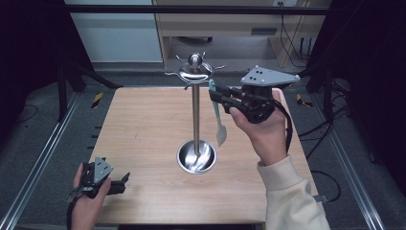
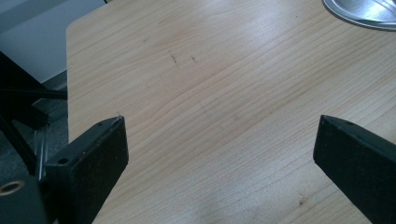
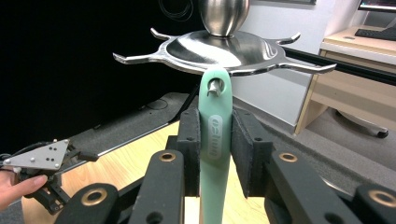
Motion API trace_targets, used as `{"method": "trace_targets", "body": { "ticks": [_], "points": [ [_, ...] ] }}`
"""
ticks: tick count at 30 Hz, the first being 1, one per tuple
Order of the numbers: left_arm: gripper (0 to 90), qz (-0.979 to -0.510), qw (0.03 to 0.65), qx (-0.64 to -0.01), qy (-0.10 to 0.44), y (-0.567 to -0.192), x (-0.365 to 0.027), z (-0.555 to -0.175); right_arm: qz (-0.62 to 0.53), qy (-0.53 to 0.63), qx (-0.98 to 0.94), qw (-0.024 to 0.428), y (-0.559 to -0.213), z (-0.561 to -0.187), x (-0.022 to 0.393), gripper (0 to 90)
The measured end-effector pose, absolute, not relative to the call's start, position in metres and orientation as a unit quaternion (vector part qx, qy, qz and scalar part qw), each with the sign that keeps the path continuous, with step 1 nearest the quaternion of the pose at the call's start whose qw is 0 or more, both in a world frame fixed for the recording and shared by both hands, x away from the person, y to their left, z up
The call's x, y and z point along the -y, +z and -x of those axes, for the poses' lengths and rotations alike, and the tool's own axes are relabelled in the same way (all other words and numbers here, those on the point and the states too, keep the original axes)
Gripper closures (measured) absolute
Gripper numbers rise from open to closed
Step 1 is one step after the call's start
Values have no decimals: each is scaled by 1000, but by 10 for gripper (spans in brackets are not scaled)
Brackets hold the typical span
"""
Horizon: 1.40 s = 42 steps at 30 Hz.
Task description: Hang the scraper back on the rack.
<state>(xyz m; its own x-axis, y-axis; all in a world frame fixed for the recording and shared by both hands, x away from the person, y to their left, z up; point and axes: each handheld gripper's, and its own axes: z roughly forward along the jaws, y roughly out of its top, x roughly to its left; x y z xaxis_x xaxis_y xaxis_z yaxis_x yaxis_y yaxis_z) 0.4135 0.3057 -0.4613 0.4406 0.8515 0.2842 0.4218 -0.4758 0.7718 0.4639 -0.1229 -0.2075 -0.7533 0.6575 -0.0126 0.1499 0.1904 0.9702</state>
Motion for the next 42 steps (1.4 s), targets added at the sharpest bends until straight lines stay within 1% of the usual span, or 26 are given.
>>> {"method": "trace_targets", "body": {
  "ticks": [4, 9, 13, 17, 20, 24, 30, 35, 37, 41, 42],
  "points": [
    [30, -788, 315, -404, 342, -462, -306, -414, -272, 575, -740, 219, -208, -464, 123, 737],
    [29, -788, 314, -404, 342, -462, -306, -414, -278, 576, -737, 219, -207, -464, 125, 684],
    [29, -789, 314, -404, 341, -461, -306, -413, -286, 570, -736, 227, -209, -462, 131, 605],
    [29, -787, 316, -405, 343, -461, -306, -413, -302, 559, -732, 246, -211, -459, 137, 485],
    [29, -787, 314, -405, 342, -461, -306, -414, -316, 553, -721, 272, -213, -457, 146, 395],
    [28, -788, 314, -405, 342, -461, -306, -413, -337, 543, -707, 304, -218, -453, 158, 311],
    [28, -788, 314, -405, 343, -461, -306, -413, -351, 531, -700, 323, -233, -447, 171, 219],
    [27, -787, 314, -405, 343, -461, -306, -413, -359, 532, -691, 333, -243, -443, 180, 168],
    [27, -787, 314, -405, 344, -461, -306, -413, -358, 533, -688, 338, -245, -442, 183, 147],
    [27, -788, 314, -405, 343, -461, -306, -413, -348, 531, -692, 343, -253, -440, 186, 67],
    [27, -789, 313, -403, 342, -461, -306, -413, -342, 529, -695, 347, -255, -439, 186, 68]
  ]
}}
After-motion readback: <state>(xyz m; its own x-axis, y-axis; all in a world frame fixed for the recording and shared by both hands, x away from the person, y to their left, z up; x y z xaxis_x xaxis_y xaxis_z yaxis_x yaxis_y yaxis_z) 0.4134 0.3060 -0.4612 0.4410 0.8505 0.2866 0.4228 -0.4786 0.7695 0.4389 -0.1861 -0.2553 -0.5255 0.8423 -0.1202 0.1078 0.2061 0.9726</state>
